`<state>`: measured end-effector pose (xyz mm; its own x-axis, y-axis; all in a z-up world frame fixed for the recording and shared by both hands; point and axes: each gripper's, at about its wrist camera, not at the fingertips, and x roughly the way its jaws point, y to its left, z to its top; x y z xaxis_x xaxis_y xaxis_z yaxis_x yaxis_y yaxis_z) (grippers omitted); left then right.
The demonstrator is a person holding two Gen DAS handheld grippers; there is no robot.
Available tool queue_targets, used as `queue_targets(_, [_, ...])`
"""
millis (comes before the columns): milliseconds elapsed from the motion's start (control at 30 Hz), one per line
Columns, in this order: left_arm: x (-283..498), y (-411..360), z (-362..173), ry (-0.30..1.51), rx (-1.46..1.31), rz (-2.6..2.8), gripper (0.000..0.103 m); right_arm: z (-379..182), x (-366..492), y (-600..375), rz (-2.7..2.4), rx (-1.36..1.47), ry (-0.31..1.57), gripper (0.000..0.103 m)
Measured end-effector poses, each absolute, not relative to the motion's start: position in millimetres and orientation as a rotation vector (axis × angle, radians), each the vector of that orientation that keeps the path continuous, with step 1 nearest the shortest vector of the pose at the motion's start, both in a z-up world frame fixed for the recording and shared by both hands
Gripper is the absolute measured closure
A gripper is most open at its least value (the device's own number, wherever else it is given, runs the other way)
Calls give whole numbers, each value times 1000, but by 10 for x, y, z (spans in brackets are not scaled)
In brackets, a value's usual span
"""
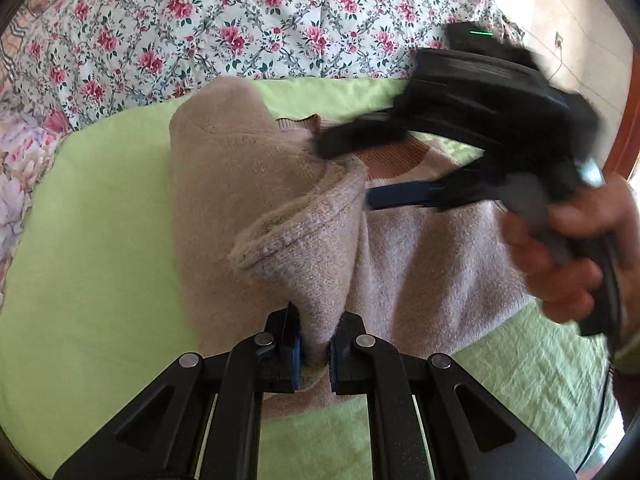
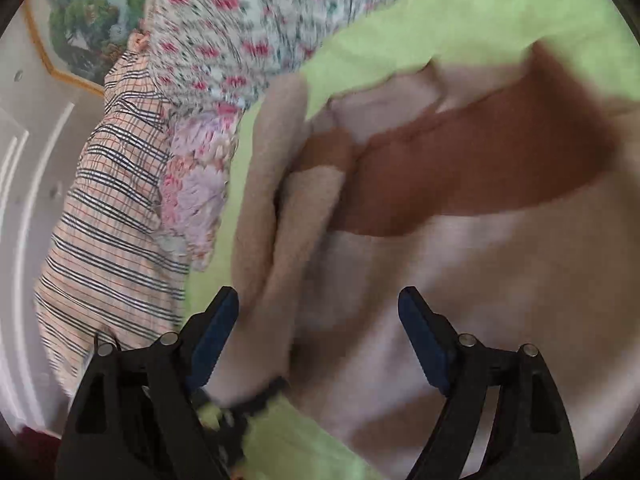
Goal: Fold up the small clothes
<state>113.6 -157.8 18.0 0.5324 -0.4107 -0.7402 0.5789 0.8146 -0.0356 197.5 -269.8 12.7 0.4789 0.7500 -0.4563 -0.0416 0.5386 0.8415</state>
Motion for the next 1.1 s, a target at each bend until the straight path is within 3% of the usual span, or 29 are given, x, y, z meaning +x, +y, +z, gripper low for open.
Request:
queue_targets(100, [1150, -1585, 148, 826, 241, -605, 96, 143, 2307, -2527, 550, 831, 973, 21])
queue_targets(133, [1151, -1596, 127, 828, 251, -606, 96, 177, 2429, -2475, 519, 783, 982, 27])
queue_targets(200, [1157, -1630, 81, 832, 274, -607, 96, 244, 2573, -2404, 482, 708, 986, 55])
queue_targets(233, [1165, -1645, 54, 837, 284, -606, 96, 296, 2635, -2359, 451, 652, 998, 75])
queue_targets(267, [1180, -1662, 30, 844, 292, -602, 96, 346, 2660, -2347, 422, 600, 1004, 84])
queue_targets(433, [1151, -1733, 62, 860, 297, -624, 95, 693, 2373, -2390, 344, 378, 951, 86])
queue_targets(633, [973, -2053, 223, 864, 260, -743, 95, 803, 1877, -3048, 242, 370, 899, 86])
queue_targets(933, [940, -2754, -73, 1000, 251, -903, 94, 247, 1520, -3730, 58, 384, 989, 87])
queue_targets(1100, [977, -2551, -55, 1037, 246, -916, 86, 123, 1461, -3823, 71, 486, 944, 84])
